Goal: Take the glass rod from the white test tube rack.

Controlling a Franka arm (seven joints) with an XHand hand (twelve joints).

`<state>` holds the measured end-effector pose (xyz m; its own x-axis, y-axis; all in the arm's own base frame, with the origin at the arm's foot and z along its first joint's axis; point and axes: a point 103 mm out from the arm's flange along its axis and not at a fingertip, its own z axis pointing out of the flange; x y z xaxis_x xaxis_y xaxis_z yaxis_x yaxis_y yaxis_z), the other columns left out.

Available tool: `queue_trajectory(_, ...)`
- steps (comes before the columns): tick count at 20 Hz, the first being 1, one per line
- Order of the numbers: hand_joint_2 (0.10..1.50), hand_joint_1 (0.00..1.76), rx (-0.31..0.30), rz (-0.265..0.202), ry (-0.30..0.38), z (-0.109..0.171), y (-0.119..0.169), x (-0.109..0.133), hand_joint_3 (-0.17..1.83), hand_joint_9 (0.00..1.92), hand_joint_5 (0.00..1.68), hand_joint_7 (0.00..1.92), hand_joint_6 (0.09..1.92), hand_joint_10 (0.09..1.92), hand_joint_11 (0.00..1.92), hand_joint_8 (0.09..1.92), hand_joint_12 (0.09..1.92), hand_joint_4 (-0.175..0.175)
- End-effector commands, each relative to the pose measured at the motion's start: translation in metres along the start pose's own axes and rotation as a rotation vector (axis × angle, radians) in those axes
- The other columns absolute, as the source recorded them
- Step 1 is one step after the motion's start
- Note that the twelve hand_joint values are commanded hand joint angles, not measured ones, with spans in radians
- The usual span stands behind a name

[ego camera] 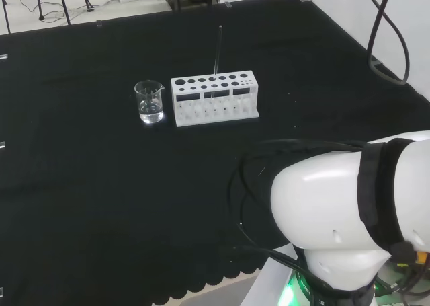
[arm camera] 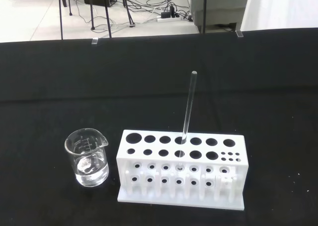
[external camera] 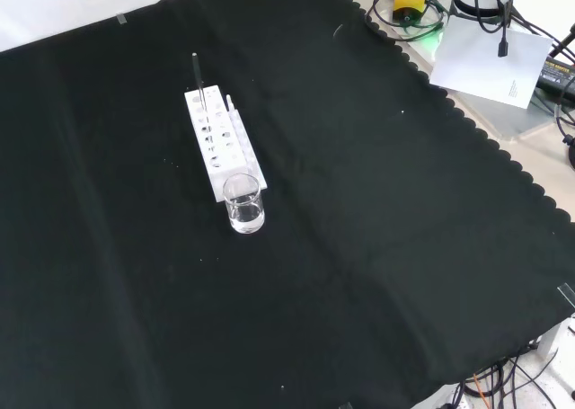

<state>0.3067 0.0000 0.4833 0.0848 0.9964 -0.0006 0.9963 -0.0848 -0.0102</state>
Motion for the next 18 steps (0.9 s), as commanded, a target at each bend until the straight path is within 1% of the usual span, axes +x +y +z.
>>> queue_trajectory(1,0.88,0.56,-0.015,0.002,-0.006,0.0,-0.001,-0.002,0.71,0.0,0.02,0.0,0.12,0.62,0.0,0.41,0.99,-0.154)
queue_trajectory(3,0.92,0.55,-0.007,0.007,-0.007,0.001,0.0,-0.002,0.65,0.0,0.03,0.0,0.09,0.6,0.0,0.38,0.98,-0.155)
queue_trajectory(8,0.93,0.55,0.002,0.012,-0.012,0.004,0.004,-0.004,0.62,0.0,0.04,0.0,0.09,0.59,0.0,0.37,0.97,-0.155)
queue_trajectory(12,0.95,0.55,0.014,0.018,-0.026,0.011,0.019,-0.007,0.6,0.0,0.04,0.0,0.09,0.58,0.0,0.38,0.96,-0.154)
queue_trajectory(18,0.96,0.54,0.012,0.035,-0.015,0.012,0.049,-0.021,0.58,0.0,0.06,0.0,0.09,0.6,0.0,0.41,0.99,-0.156)
